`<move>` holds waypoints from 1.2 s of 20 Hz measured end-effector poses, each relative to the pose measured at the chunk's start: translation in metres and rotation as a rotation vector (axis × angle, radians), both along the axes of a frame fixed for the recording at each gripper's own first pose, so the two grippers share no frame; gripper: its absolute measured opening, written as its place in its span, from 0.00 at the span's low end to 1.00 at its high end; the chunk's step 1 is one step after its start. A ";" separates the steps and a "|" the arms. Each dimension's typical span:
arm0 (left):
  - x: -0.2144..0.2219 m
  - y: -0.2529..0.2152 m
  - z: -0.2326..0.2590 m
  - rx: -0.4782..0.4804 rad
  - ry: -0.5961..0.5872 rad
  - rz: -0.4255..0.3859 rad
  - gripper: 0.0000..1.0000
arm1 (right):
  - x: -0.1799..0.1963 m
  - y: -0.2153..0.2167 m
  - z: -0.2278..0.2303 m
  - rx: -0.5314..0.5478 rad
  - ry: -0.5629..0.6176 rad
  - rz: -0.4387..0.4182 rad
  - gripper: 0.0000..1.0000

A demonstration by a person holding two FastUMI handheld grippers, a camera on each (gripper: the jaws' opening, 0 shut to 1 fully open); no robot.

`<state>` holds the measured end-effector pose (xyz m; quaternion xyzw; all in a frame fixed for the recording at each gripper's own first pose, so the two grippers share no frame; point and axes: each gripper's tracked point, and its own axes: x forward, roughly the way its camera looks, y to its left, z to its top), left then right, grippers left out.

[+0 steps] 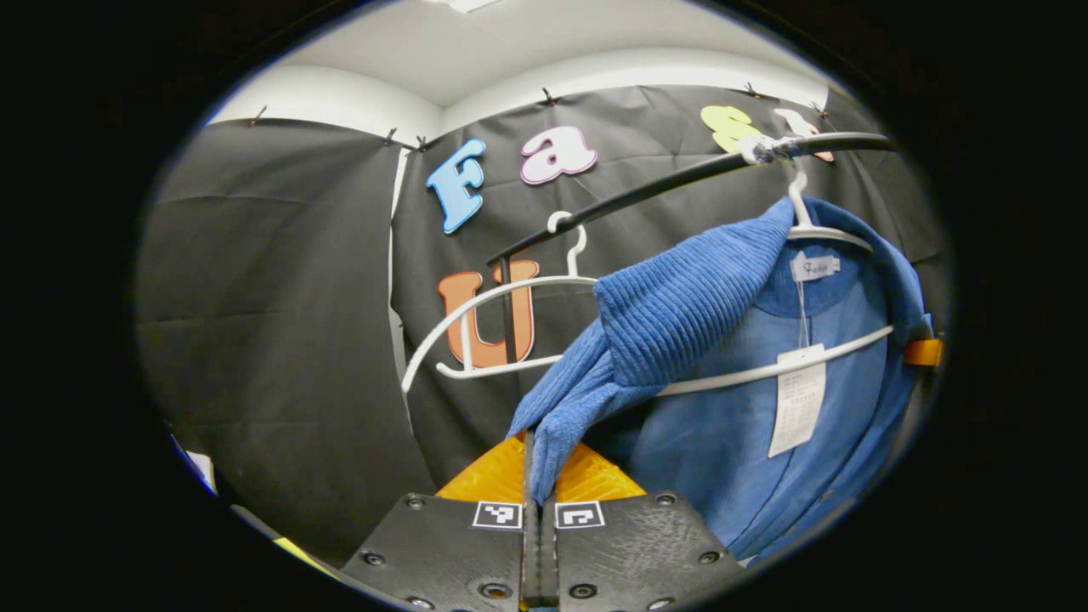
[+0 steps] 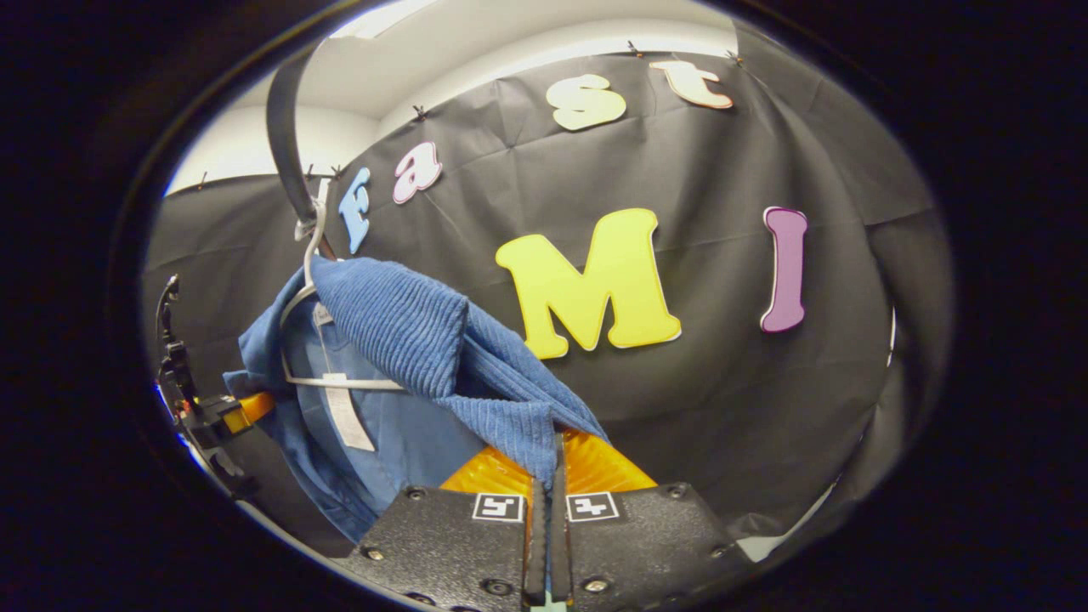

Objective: Grasp the clothes on the hanger with both hands and then place them into the laundry hamper below.

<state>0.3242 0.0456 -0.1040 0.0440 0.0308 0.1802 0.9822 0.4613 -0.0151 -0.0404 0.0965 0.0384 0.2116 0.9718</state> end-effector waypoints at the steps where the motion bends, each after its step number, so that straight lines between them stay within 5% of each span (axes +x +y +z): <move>1: 0.000 0.003 0.005 0.002 -0.007 0.003 0.05 | 0.000 0.000 0.001 0.013 0.004 0.012 0.05; 9: -0.003 0.032 0.049 0.026 -0.066 0.052 0.00 | 0.000 -0.012 0.024 0.078 -0.007 0.078 0.05; 17: 0.007 0.035 0.040 -0.018 -0.045 0.054 0.05 | -0.009 -0.007 0.028 0.144 0.026 0.248 0.05; 24: 0.012 0.041 0.069 -0.036 -0.080 0.034 0.00 | -0.006 -0.013 0.040 0.160 -0.013 0.234 0.05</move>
